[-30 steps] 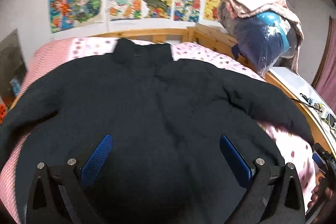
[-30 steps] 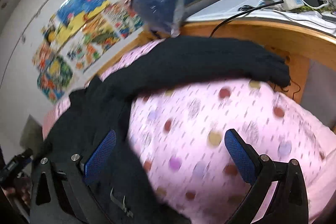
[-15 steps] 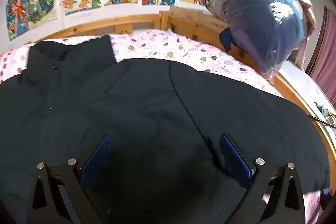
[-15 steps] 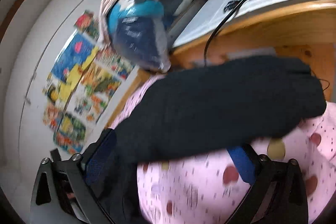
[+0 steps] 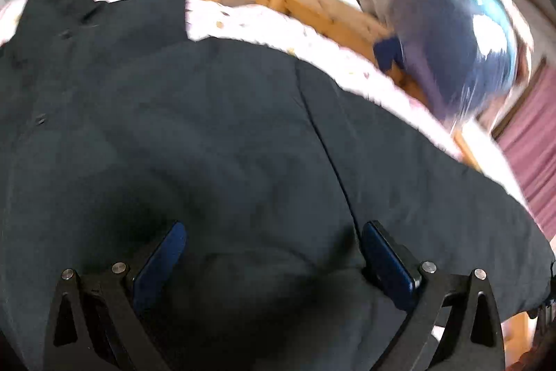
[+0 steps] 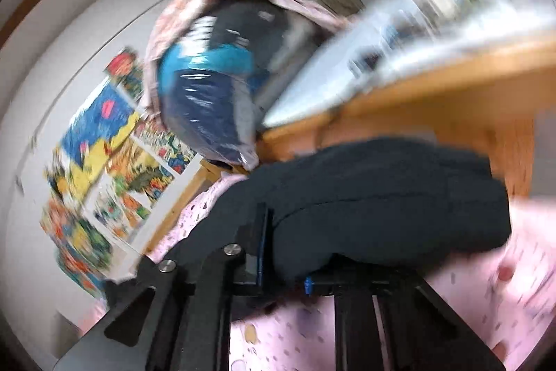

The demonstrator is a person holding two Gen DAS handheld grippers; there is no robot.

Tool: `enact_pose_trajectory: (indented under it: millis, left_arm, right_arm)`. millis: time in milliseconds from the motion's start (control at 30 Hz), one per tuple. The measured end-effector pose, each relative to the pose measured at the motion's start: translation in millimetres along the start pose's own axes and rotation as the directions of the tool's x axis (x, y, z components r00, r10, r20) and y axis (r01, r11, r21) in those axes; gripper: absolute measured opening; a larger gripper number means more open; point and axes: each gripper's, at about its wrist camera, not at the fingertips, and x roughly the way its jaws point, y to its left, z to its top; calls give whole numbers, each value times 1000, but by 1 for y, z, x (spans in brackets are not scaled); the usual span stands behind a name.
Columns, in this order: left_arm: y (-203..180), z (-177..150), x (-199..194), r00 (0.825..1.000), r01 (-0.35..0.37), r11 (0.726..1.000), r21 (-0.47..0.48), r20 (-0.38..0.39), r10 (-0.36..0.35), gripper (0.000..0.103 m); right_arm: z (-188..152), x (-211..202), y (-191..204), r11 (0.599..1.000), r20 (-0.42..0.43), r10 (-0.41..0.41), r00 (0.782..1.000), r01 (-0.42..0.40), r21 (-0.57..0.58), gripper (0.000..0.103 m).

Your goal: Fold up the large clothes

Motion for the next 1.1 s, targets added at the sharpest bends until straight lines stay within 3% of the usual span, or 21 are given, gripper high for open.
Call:
enact_pose_trajectory:
  millis: [100, 233, 300, 400, 533, 633, 700, 767, 900, 1000, 1067, 1100]
  left_arm:
    - [22, 6, -37, 997, 74, 995, -67, 35, -71, 102]
    - [46, 10, -91, 995, 64, 997, -49, 76, -60, 102]
    - [61, 9, -120, 994, 57, 997, -53, 93, -52, 102]
    - [90, 3, -162, 992, 74, 992, -99, 109, -63, 102]
    - [135, -10, -199, 977, 180, 964, -194, 145, -153, 102]
    - [160, -25, -202, 950, 301, 920, -250, 159, -268, 102]
    - [170, -32, -189, 922, 386, 878, -282, 155, -355, 102]
    - [173, -36, -170, 911, 412, 853, -319, 133, -390, 102]
    - [174, -47, -139, 950, 301, 896, -327, 24, -311, 102]
    - [167, -52, -126, 965, 239, 932, -274, -36, -258, 102]
    - [163, -54, -122, 966, 233, 944, -233, -58, -253, 100]
    - [160, -55, -119, 961, 245, 946, -212, -73, -265, 87]
  right_arm:
    - [18, -11, 44, 984, 70, 38, 997, -25, -179, 12]
    - [29, -25, 126, 887, 131, 163, 978, -87, -454, 12]
    - [20, -33, 166, 802, 113, 238, 965, -130, -584, 12]
    - [-19, -41, 225, 600, 7, 324, 946, -200, -775, 12]
    - [-80, -47, 271, 355, -184, 315, 931, -295, -887, 12]
    - [-114, -48, 283, 277, -303, 262, 916, -373, -886, 12]
    - [-133, -44, 282, 262, -376, 212, 902, -423, -867, 12]
    - [-155, -41, 279, 244, -438, 154, 886, -463, -852, 12]
    - [-183, -35, 265, 233, -507, 56, 860, -505, -831, 13]
    - [-183, -40, 251, 277, -530, 55, 846, -523, -806, 17]
    - [-177, -43, 241, 324, -560, 63, 826, -548, -771, 23]
    - [-180, -39, 235, 341, -571, 65, 818, -556, -758, 26]
